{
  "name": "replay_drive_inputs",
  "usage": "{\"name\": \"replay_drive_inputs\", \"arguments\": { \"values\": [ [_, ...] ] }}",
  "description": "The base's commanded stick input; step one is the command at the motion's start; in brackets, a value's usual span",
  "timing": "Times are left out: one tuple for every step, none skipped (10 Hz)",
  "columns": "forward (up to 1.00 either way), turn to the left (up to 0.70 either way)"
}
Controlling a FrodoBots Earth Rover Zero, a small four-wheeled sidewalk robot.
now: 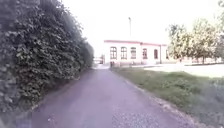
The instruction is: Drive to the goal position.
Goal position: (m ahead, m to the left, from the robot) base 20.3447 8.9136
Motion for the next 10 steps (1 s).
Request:
{"name": "replay_drive_inputs", "arguments": {
  "values": [
    [0.44, 0.02],
    [0.44, 0.02],
    [0.44, 0.02],
    [0.44, 0.02],
    [0.44, 0.02],
    [0.44, 0.02],
    [0.44, 0.02],
    [0.44, 0.02],
    [0.44, 0.02],
    [0.44, 0.02]
  ]
}}
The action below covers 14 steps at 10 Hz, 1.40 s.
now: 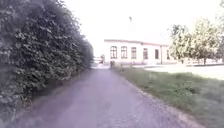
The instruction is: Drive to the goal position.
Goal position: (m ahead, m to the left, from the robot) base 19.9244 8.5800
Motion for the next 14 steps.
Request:
{"name": "replay_drive_inputs", "arguments": {
  "values": [
    [0.44, 0.02],
    [0.44, 0.02],
    [0.44, 0.02],
    [0.44, 0.02],
    [0.44, 0.02],
    [0.44, 0.02],
    [0.44, 0.02],
    [0.44, 0.02],
    [0.44, 0.02],
    [0.44, 0.02],
    [0.44, 0.02],
    [0.44, 0.02],
    [0.44, 0.02],
    [0.44, 0.02]
  ]
}}
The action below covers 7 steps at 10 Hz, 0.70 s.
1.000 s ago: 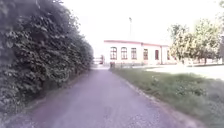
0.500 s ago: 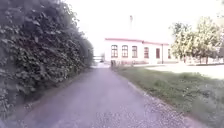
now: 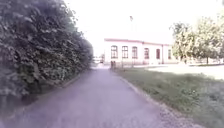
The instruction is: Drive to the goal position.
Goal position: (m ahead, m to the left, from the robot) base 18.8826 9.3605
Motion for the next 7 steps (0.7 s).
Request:
{"name": "replay_drive_inputs", "arguments": {
  "values": [
    [0.44, 0.02],
    [0.44, 0.02],
    [0.44, 0.02],
    [0.44, 0.02],
    [0.44, 0.02],
    [0.44, 0.02],
    [0.44, 0.02]
  ]
}}
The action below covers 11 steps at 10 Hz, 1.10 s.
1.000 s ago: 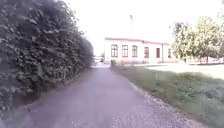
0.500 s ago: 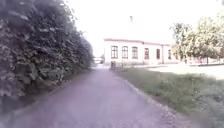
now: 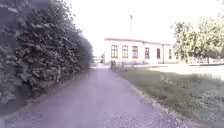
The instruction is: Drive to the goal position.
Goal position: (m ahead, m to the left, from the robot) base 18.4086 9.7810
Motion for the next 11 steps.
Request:
{"name": "replay_drive_inputs", "arguments": {
  "values": [
    [0.44, 0.02],
    [0.44, 0.02],
    [0.44, 0.02],
    [0.44, 0.02],
    [0.44, 0.02],
    [0.44, 0.02],
    [0.44, 0.02],
    [0.44, 0.02],
    [0.44, 0.02],
    [0.44, 0.02],
    [0.44, 0.02]
  ]
}}
